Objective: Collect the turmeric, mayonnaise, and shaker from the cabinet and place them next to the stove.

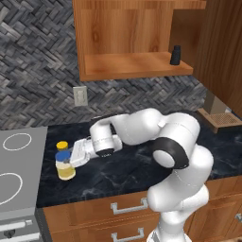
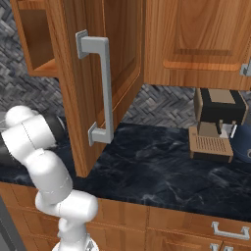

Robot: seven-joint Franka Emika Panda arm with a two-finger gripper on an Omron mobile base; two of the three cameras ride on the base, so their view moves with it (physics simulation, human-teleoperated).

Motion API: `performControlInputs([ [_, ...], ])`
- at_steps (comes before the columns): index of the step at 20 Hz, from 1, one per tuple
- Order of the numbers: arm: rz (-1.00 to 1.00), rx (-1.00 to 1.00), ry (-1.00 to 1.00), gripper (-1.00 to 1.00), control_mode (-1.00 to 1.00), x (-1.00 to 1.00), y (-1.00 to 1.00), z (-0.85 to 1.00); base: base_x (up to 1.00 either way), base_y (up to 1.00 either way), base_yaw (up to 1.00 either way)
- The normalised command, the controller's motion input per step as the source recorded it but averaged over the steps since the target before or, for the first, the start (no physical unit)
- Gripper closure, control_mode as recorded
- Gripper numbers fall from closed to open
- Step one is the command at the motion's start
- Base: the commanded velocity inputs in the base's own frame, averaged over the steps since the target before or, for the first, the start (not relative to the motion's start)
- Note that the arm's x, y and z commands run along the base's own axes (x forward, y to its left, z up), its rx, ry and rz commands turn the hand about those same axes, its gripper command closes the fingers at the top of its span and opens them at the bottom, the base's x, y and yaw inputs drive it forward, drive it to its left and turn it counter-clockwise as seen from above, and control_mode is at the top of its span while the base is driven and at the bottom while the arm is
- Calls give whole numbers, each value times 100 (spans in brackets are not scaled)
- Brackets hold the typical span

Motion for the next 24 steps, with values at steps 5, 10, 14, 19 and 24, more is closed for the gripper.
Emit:
performControlInputs([
  [5,1,0,0,100,-100,4,42,-32,0,0,0],
  [10,7,1,-5,100,-100,-2,1,-33,0,0,0],
  [14,5,4,-12,100,-100,-19,-22,-38,0,0,0],
  [19,5,3,-15,-100,-100,-23,-19,-40,0,0,0],
  [24,4,3,-13,-100,-100,-13,-14,-20,0,0,0],
])
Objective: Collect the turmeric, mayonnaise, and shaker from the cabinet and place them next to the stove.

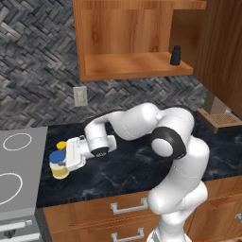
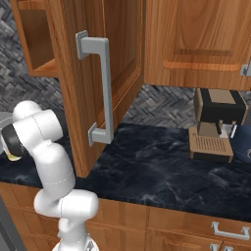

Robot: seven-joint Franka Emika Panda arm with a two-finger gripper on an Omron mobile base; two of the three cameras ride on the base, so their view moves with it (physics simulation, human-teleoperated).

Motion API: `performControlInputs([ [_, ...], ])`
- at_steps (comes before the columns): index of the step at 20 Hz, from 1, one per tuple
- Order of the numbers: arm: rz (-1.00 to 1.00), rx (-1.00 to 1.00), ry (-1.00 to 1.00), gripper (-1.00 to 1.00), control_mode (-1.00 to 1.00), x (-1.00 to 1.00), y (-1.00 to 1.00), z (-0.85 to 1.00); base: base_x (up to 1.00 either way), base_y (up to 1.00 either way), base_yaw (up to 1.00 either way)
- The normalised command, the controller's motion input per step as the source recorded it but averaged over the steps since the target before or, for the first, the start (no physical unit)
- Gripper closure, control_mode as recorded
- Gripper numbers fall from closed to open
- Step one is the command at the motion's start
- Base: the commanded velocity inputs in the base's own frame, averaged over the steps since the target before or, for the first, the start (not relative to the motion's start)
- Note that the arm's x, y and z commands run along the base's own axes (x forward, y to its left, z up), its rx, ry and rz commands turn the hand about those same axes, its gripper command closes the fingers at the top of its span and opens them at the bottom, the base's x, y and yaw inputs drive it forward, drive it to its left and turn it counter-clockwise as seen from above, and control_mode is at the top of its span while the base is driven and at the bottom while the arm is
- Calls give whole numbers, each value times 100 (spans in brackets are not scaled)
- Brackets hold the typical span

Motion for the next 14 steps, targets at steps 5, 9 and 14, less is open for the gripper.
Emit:
performControlInputs([
  [5,1,2,-6,-100,-100,-3,-12,-2,0,0,0],
  [9,3,3,-2,-100,-100,0,-24,2,0,0,0],
  [14,3,3,-1,-100,-100,0,-25,12,0,0,0],
])
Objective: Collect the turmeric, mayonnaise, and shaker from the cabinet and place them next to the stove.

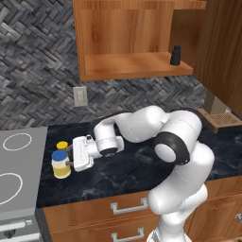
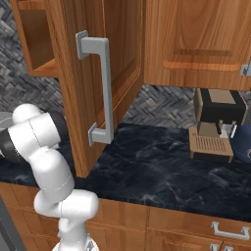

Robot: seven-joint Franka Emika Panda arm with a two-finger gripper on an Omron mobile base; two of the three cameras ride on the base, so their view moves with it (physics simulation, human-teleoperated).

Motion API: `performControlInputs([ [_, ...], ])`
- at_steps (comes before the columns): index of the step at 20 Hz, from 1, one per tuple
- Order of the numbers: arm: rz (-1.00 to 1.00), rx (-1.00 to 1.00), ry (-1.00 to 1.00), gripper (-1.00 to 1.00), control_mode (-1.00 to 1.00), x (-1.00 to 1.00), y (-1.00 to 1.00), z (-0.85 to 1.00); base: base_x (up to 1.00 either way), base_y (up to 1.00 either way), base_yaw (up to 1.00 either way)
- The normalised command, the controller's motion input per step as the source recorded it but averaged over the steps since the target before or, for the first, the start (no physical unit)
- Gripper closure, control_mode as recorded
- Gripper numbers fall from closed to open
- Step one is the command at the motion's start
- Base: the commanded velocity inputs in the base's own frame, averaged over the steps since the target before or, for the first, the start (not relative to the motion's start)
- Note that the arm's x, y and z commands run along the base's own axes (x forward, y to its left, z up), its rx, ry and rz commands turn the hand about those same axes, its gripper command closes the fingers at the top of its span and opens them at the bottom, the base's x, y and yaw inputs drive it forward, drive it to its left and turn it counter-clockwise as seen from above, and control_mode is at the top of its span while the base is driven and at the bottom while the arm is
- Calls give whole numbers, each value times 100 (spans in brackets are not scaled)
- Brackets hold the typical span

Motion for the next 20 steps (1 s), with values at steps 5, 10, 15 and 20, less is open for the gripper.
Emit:
performControlInputs([
  [5,1,3,-1,-100,-100,0,-19,24,0,0,0],
  [10,0,2,-7,-100,-100,-26,-19,62,0,0,0],
  [15,0,3,-8,-100,-100,-48,-16,75,0,0,0],
  [20,-4,4,-3,-100,-100,-39,-8,85,0,0,0],
])
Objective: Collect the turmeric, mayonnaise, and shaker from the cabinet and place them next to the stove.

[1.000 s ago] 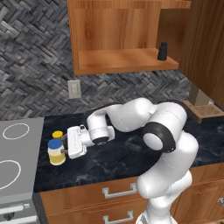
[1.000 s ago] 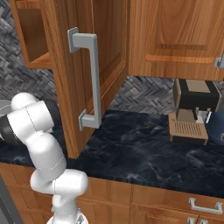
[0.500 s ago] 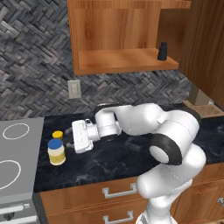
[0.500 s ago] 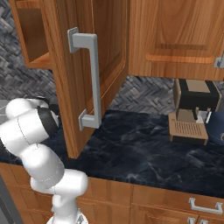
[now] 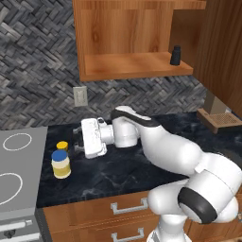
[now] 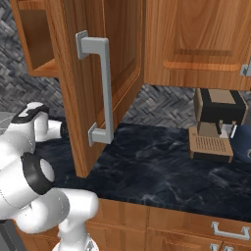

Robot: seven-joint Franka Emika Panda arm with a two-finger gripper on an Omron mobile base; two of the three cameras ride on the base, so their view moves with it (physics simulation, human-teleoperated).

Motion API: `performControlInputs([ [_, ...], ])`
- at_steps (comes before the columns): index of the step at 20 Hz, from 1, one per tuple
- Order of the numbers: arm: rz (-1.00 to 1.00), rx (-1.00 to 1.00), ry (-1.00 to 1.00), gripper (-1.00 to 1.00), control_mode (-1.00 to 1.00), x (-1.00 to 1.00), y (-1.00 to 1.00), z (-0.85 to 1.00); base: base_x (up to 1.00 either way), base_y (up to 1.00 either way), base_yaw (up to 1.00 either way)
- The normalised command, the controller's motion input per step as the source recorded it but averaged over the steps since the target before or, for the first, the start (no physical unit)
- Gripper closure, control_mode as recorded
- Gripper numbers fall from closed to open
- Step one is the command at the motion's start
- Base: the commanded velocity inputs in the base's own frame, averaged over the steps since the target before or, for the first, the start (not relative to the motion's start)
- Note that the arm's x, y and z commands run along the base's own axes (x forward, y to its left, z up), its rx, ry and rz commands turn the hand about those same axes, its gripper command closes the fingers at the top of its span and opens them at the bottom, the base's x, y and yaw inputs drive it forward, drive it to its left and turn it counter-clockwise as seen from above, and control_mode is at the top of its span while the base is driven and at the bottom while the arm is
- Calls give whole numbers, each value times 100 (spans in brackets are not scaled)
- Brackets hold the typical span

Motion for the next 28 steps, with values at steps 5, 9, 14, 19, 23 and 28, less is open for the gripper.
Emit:
performControlInputs([
  [5,-11,4,0,-100,-100,-25,-11,80,0,0,0],
  [9,-13,3,5,-100,-100,-23,-29,70,0,0,0],
  [14,-22,1,13,-100,-100,-33,-42,47,0,0,0],
  [19,-33,0,14,-100,-100,-41,-47,31,0,0,0],
  [23,-40,0,19,-100,-100,-24,-41,43,0,0,0],
  [28,-43,0,22,-100,-100,-19,-44,48,0,0,0],
])
